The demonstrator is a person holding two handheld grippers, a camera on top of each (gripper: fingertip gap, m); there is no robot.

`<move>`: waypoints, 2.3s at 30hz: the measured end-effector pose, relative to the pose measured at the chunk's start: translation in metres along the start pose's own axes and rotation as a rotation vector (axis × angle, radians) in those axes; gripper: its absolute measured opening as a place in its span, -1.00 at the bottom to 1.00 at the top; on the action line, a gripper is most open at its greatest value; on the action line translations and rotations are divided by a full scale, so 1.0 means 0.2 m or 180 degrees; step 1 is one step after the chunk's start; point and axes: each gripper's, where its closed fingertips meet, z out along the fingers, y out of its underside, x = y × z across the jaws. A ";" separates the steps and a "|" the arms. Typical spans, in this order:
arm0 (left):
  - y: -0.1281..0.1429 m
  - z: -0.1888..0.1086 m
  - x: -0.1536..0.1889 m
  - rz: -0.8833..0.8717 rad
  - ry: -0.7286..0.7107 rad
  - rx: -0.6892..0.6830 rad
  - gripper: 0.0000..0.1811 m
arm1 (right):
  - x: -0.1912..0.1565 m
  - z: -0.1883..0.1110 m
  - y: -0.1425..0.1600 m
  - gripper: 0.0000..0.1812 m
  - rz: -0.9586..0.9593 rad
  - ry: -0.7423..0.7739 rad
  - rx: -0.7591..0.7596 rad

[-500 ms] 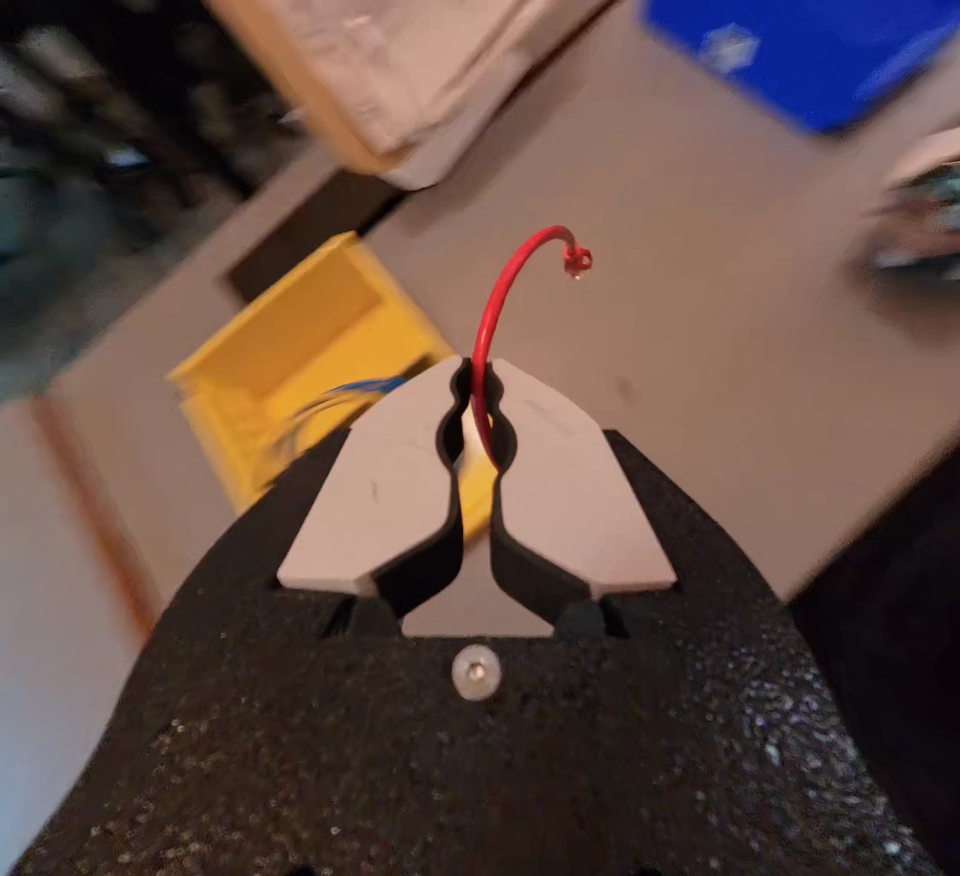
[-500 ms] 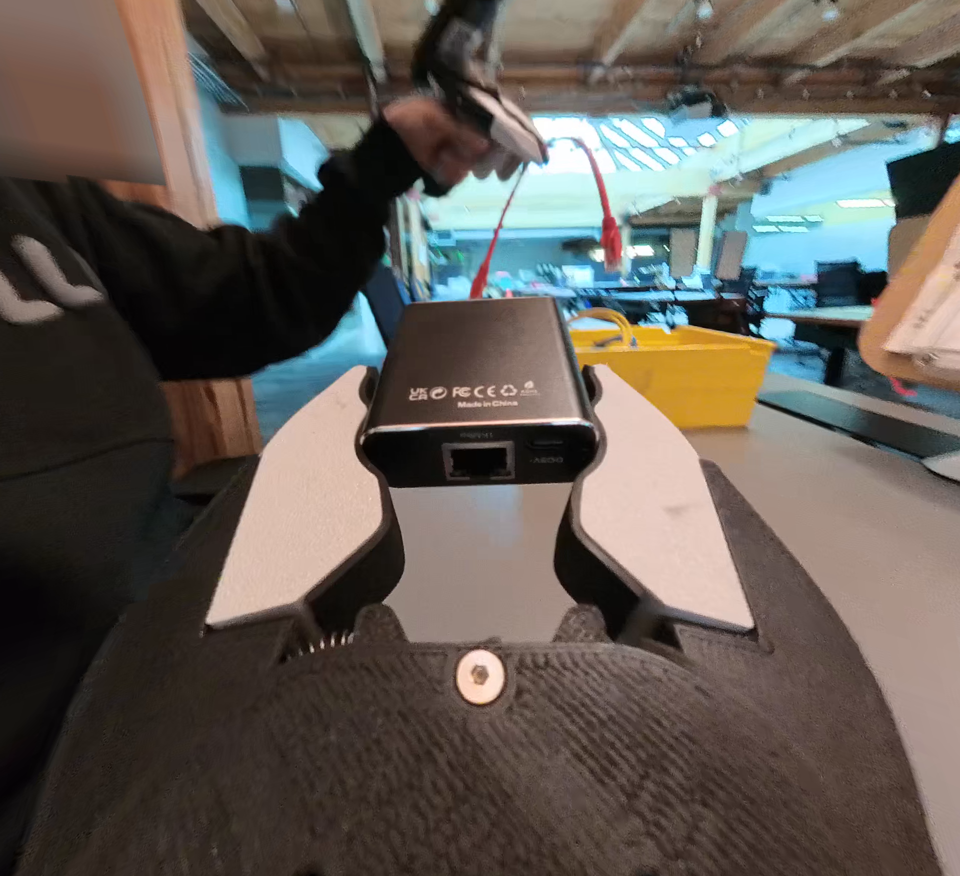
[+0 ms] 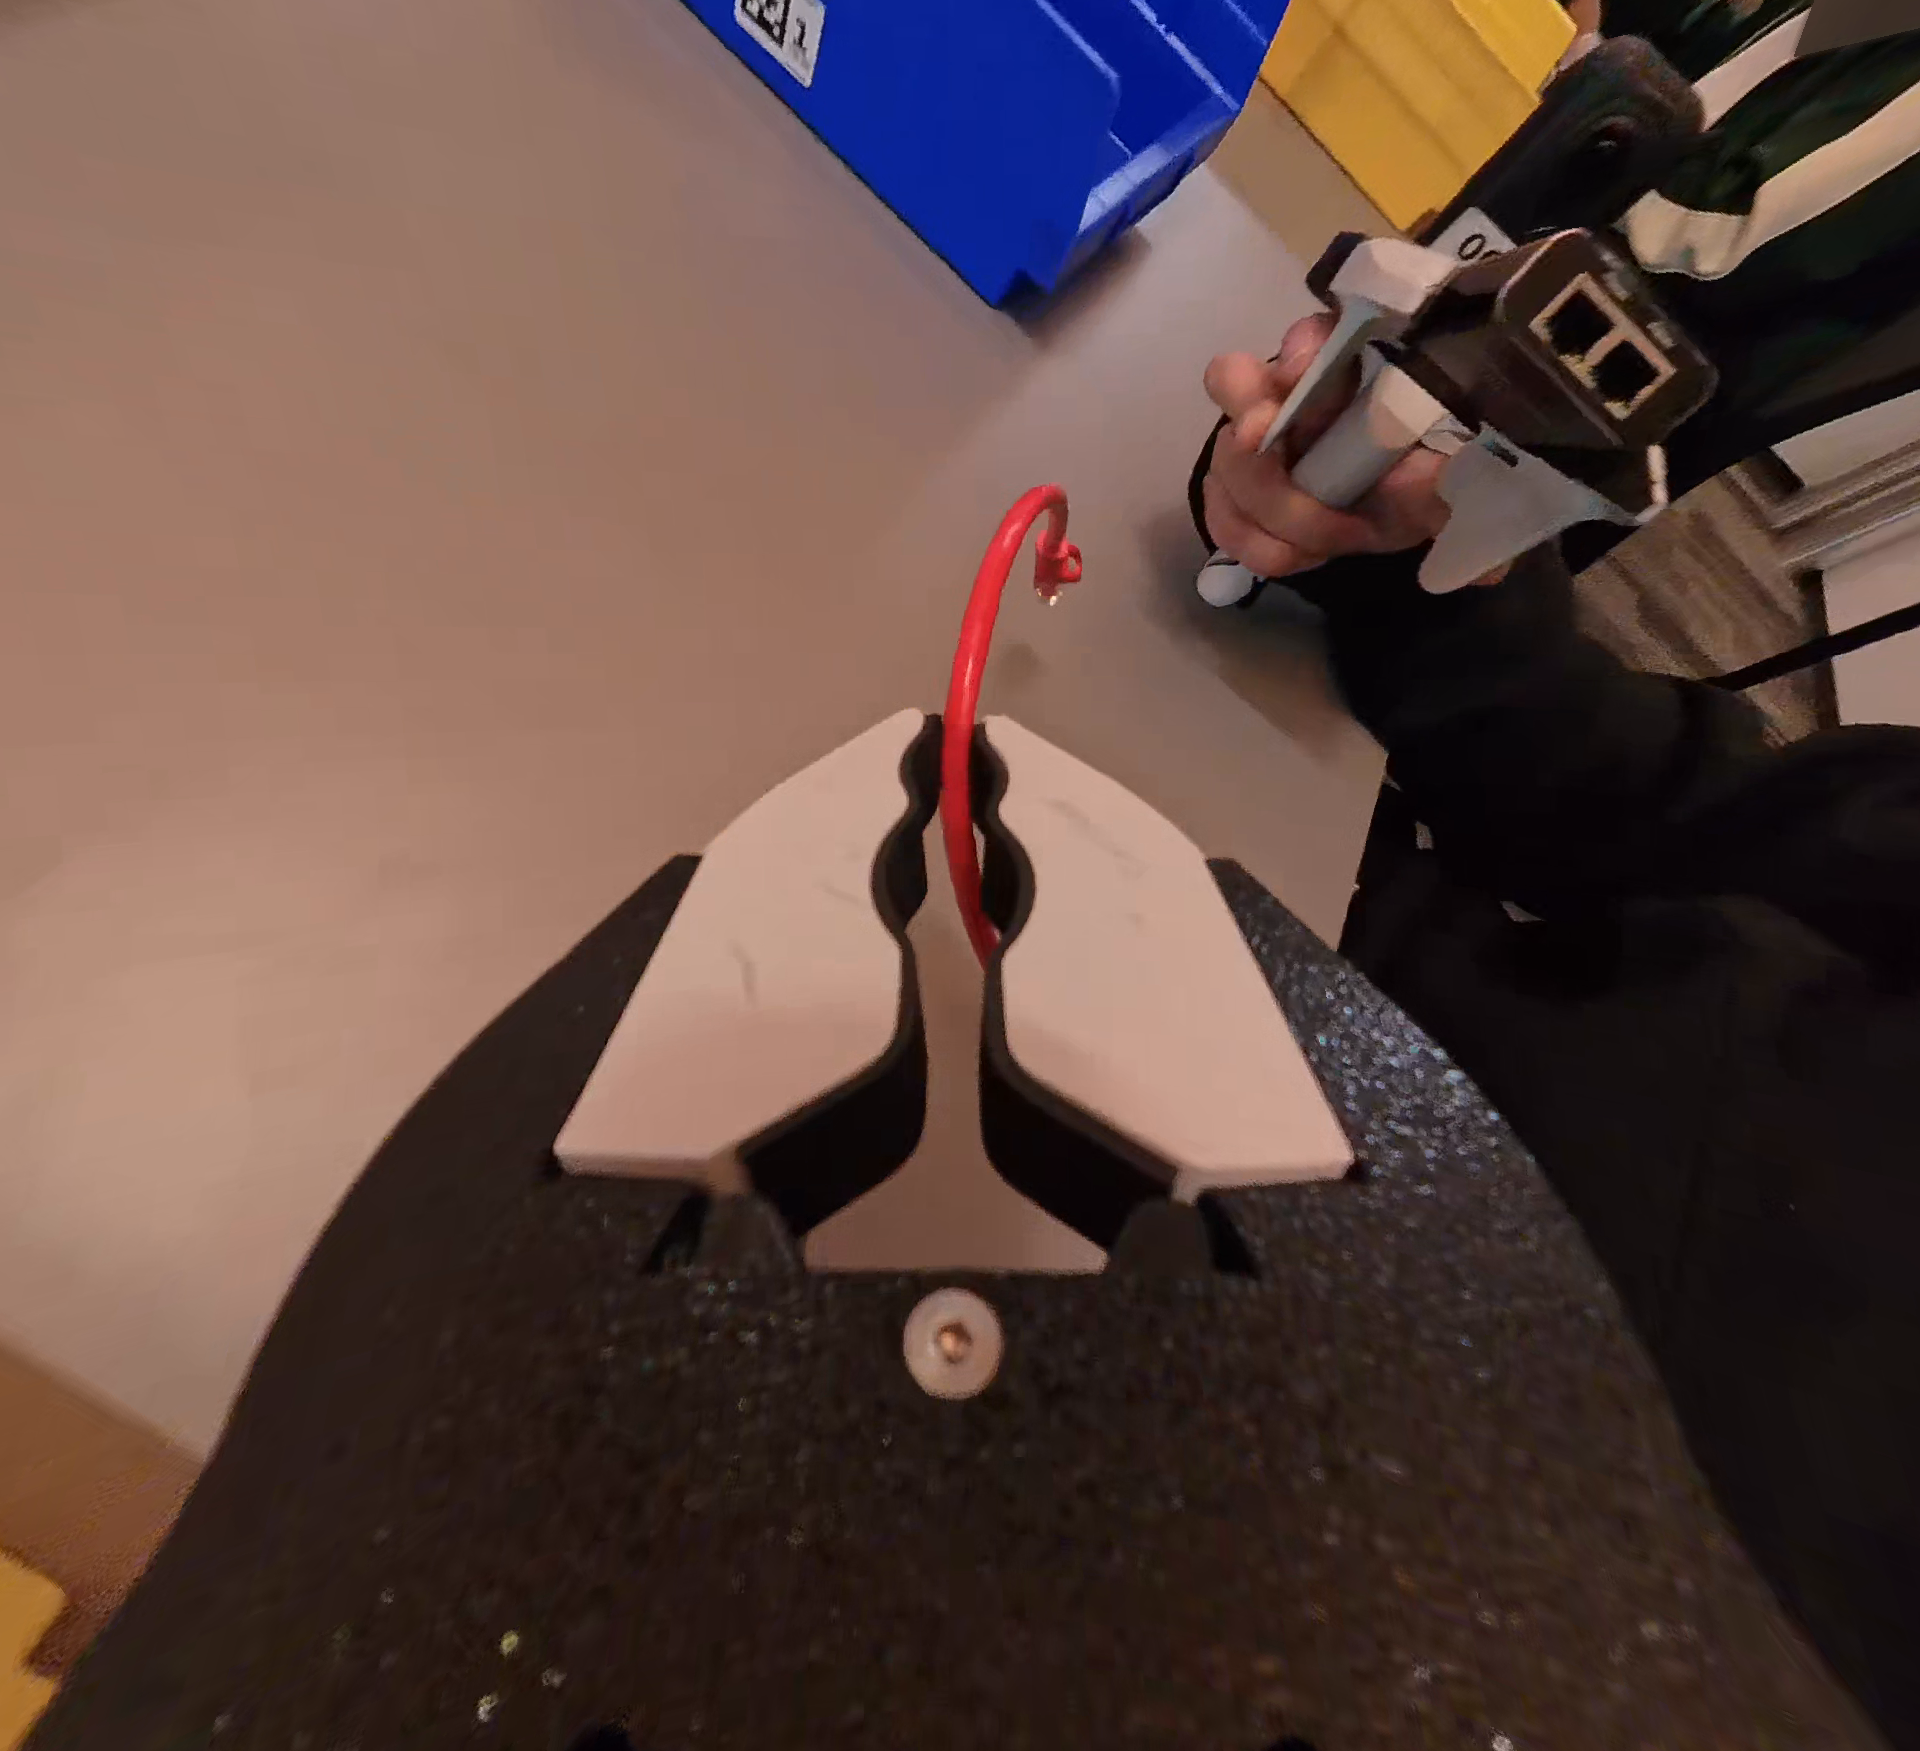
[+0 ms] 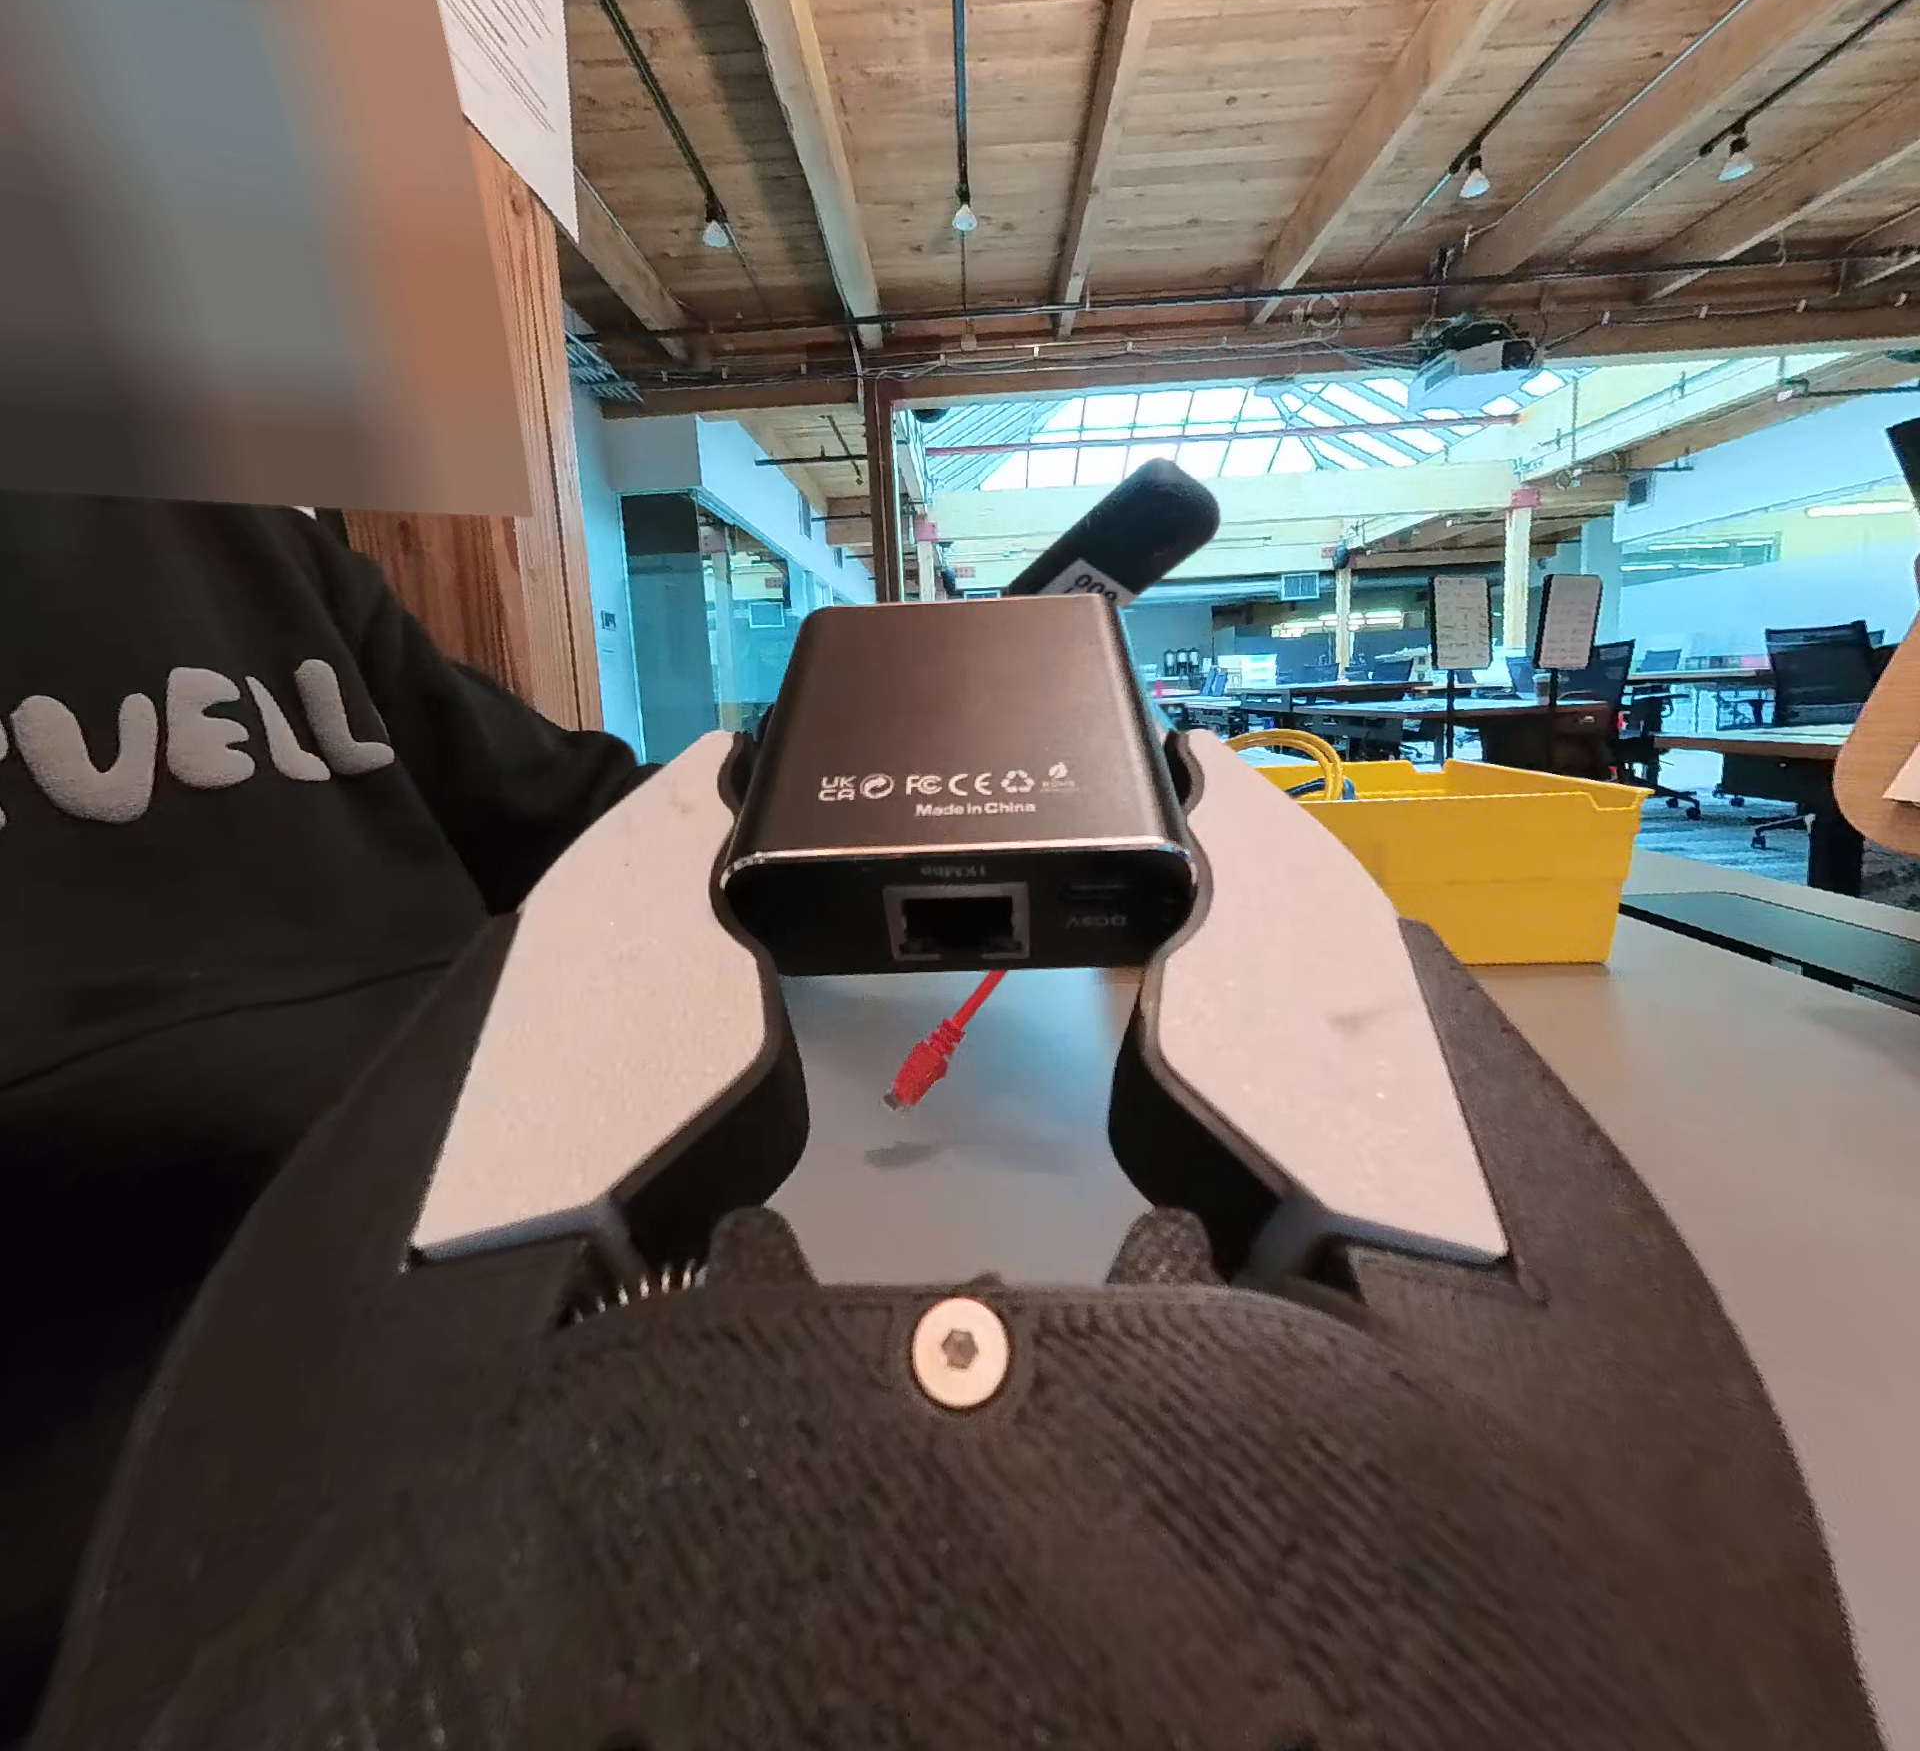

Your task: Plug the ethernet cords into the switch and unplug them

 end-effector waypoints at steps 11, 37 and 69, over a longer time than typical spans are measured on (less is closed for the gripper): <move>-0.05 -0.09 0.19 0.3557 -0.0776 0.0106 -0.95 | 0.07 -0.04 -0.03 -0.19 -0.0133 0.0307 0.0040; 0.28 0.40 -0.12 0.0618 -0.1221 -0.0155 -0.49 | 0.07 0.00 0.12 -0.19 -0.0282 0.0419 -0.0488; 0.32 0.12 0.40 0.2374 -0.0138 -0.0978 -0.90 | -0.16 0.16 0.51 -0.19 -0.0424 -0.0375 -0.1953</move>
